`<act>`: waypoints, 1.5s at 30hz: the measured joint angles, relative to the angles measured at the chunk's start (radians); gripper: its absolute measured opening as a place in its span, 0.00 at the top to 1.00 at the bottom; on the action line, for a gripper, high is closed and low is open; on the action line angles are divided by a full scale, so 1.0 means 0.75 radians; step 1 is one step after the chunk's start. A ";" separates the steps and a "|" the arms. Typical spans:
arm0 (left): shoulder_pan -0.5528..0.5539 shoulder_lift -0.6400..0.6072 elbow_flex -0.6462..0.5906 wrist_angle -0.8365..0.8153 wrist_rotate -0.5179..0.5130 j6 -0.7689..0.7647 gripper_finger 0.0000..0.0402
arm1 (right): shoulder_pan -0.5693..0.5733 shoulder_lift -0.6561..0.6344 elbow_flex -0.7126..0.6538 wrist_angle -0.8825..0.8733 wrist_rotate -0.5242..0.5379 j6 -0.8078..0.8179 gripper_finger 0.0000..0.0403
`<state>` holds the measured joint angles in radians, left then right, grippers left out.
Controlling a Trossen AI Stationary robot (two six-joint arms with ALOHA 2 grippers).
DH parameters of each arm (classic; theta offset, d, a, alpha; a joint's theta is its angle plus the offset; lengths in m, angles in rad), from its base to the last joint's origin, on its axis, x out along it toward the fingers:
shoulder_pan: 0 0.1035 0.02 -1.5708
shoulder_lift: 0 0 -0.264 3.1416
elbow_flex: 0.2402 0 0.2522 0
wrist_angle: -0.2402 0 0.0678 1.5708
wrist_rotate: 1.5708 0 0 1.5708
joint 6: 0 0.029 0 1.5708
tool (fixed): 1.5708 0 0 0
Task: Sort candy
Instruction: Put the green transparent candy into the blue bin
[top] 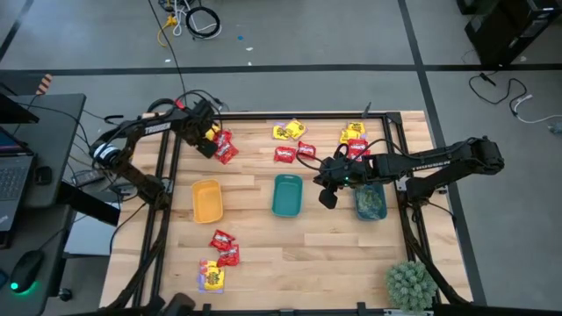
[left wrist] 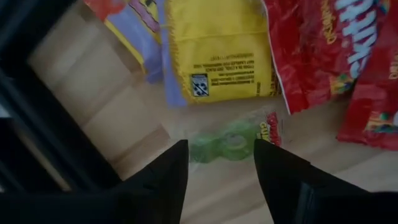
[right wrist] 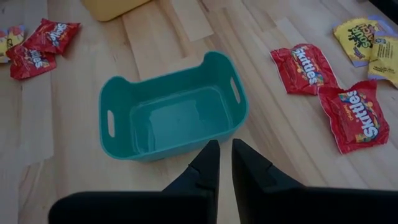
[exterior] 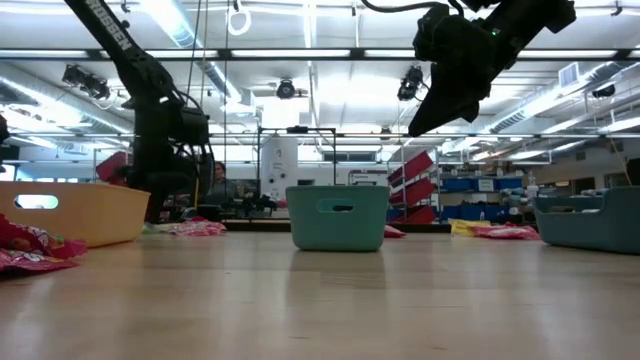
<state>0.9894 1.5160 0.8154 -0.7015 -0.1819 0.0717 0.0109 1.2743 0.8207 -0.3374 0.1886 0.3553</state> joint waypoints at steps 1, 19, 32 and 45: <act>0.001 0.010 0.000 -0.004 0.006 0.000 0.55 | 0.000 0.000 0.000 0.000 -0.001 0.000 0.93; -0.001 0.014 0.000 -0.005 0.023 0.039 0.99 | 0.004 0.000 0.000 -0.001 -0.001 0.000 0.93; -0.002 -0.164 0.000 -0.013 0.330 -0.063 1.00 | 0.004 0.000 0.000 0.000 -0.001 -0.024 0.93; -0.010 -0.245 0.000 0.094 0.680 -0.103 1.00 | 0.004 0.000 0.000 0.060 -0.001 -0.042 0.92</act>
<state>0.9822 1.3323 0.8154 -0.6311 0.3279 -0.0054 0.0135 1.2743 0.8207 -0.2926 0.1883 0.3239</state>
